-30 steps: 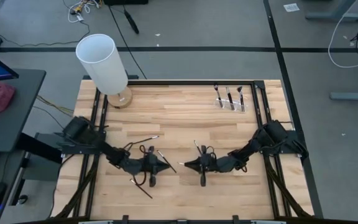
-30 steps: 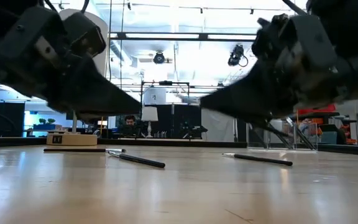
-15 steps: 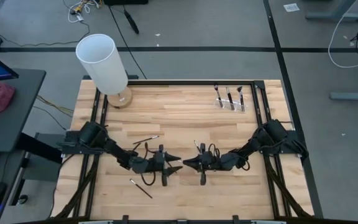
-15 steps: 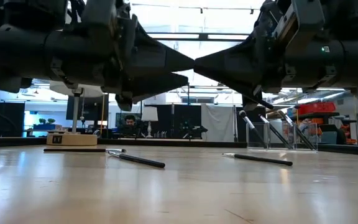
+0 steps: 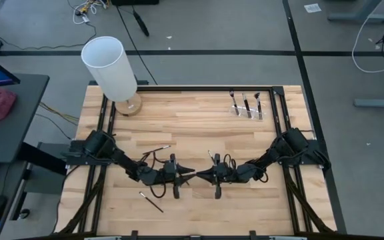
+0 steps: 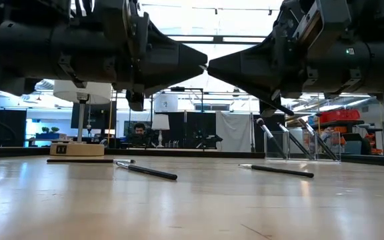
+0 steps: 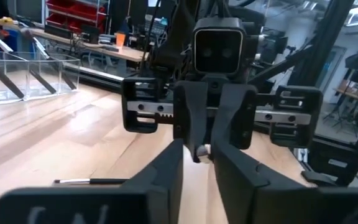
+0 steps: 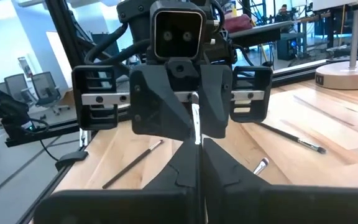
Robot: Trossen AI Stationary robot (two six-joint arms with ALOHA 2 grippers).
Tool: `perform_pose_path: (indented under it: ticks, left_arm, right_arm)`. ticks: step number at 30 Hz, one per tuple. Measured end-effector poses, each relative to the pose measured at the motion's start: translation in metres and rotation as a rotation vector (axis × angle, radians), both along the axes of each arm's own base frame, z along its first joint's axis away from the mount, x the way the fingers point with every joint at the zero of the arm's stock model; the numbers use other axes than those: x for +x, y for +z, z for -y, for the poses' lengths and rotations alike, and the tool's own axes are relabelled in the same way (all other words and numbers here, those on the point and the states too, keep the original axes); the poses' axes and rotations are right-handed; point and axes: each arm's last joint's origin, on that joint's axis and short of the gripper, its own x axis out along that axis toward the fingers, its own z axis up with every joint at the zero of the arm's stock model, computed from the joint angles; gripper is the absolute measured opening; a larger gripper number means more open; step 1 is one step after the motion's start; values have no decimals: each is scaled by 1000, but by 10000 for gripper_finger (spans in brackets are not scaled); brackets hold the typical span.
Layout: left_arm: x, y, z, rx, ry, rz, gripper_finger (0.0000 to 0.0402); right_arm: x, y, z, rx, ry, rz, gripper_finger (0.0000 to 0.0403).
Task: Put items in baskets/containers
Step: Put the eyeshadow brush into the transparent organizer
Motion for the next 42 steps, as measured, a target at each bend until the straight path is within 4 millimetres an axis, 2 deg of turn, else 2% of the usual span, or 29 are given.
perform_pose_path:
  ticks: [8,13,17,20,23,26,29,32,35,42]
  left_arm:
    - [0,0,2,8,-54,0,14]
    - [0,0,1,14,-63,-4,14]
    - [0,3,1,25,-69,-19,12]
    - [-1,6,2,38,-82,-58,12]
    - [0,9,-2,50,-88,-124,12]
    - [2,14,-10,27,-110,-178,12]
    - [5,16,-20,5,-143,-225,12]
    - [6,17,-26,2,-166,-244,12]
    - [7,18,-28,-1,-180,-241,15]
    - [8,18,-27,-1,-201,-255,13]
  right_arm:
    - [0,0,-1,-3,11,1,6]
    - [-1,0,-1,-5,9,-4,29]
    - [-12,4,6,26,0,-51,72]
    - [-23,15,11,62,4,-142,111]
    - [-27,32,11,48,46,-306,150]
    - [-23,52,8,4,29,-503,178]
    - [-12,68,5,-54,15,-627,194]
    - [5,75,1,-79,22,-654,197]
    - [20,73,-1,-95,19,-663,189]
    - [35,63,-1,-106,-1,-674,145]
